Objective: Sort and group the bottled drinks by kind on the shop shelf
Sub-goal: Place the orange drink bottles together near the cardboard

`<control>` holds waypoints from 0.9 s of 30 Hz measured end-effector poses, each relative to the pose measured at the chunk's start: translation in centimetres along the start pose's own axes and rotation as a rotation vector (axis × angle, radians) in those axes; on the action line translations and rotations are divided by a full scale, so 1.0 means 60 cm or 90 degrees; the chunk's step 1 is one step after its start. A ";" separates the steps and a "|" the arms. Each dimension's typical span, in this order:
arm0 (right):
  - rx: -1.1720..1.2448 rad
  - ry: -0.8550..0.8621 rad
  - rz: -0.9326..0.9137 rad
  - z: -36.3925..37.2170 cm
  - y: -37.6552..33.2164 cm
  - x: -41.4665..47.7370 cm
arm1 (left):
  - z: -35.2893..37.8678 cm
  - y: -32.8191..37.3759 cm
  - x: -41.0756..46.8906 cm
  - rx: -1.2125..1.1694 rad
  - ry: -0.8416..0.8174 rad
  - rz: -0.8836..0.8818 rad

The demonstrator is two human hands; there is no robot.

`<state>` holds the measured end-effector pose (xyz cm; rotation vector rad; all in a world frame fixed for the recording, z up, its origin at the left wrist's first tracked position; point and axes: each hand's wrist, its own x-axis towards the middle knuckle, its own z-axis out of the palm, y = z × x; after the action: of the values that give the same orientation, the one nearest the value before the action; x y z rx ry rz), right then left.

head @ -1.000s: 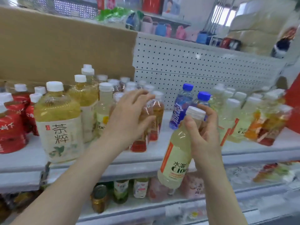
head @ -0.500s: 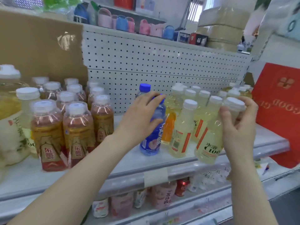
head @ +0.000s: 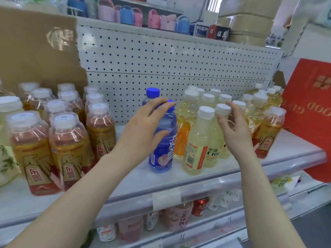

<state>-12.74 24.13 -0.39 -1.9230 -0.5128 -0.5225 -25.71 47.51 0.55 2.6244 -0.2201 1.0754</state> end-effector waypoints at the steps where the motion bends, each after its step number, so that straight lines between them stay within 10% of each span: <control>1: -0.043 0.042 -0.033 -0.003 -0.008 -0.001 | -0.001 0.000 0.001 0.002 0.006 0.000; 6: -0.194 0.070 -0.158 0.013 -0.061 -0.026 | -0.029 0.037 0.075 0.000 0.017 -0.009; 16: -0.253 0.034 -0.193 0.039 -0.020 -0.032 | 0.029 0.060 0.248 0.021 -0.355 -0.190; 27: -0.239 0.064 -0.170 0.041 -0.051 -0.031 | -0.094 0.039 0.250 -0.526 0.175 -0.172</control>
<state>-15.65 27.32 -0.14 -2.1802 -0.6457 -0.9368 -19.38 46.73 15.43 1.7019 -0.1868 0.9617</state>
